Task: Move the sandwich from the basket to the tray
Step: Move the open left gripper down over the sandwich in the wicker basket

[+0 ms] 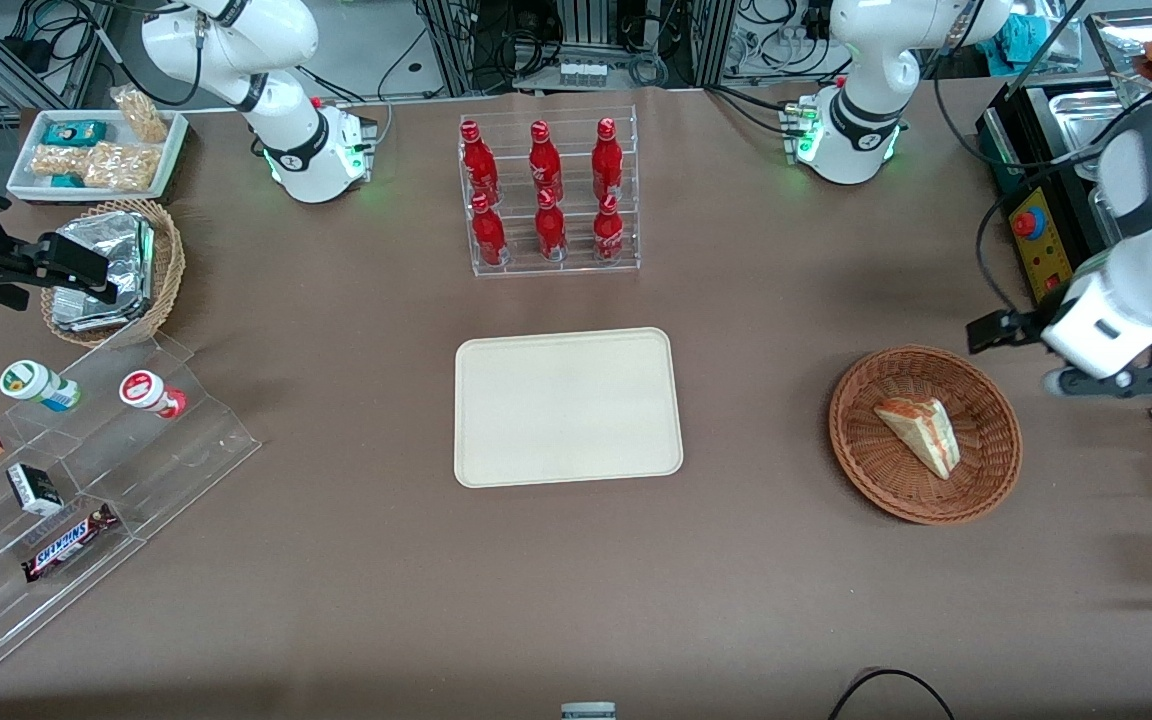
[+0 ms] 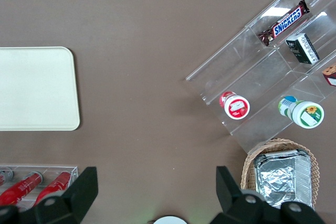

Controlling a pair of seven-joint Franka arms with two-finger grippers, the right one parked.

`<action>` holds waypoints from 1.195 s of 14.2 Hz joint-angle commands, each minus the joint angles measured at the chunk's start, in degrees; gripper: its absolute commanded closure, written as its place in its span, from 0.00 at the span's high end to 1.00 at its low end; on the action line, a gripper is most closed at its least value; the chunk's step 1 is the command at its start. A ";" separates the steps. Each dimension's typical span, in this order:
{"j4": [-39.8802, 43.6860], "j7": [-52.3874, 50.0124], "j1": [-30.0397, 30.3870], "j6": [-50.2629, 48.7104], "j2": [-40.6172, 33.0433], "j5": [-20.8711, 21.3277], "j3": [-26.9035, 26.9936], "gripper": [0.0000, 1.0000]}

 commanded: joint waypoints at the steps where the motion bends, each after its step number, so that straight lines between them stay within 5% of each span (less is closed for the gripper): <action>1: -9.50 -1.30 0.14 12.69 -0.79 -0.06 0.01 1.00; 4: -16.37 -9.71 0.14 25.46 0.79 -0.24 0.01 1.00; 11: -14.73 -46.61 -0.30 34.61 9.04 -0.33 -0.08 1.00; 15: -12.96 -51.50 -0.39 34.63 12.83 -0.33 -0.17 1.00; 16: -13.14 -50.98 -0.48 34.46 13.36 -0.24 -0.17 0.96; 17: -13.22 -50.97 -0.65 34.02 13.63 0.02 -0.17 0.63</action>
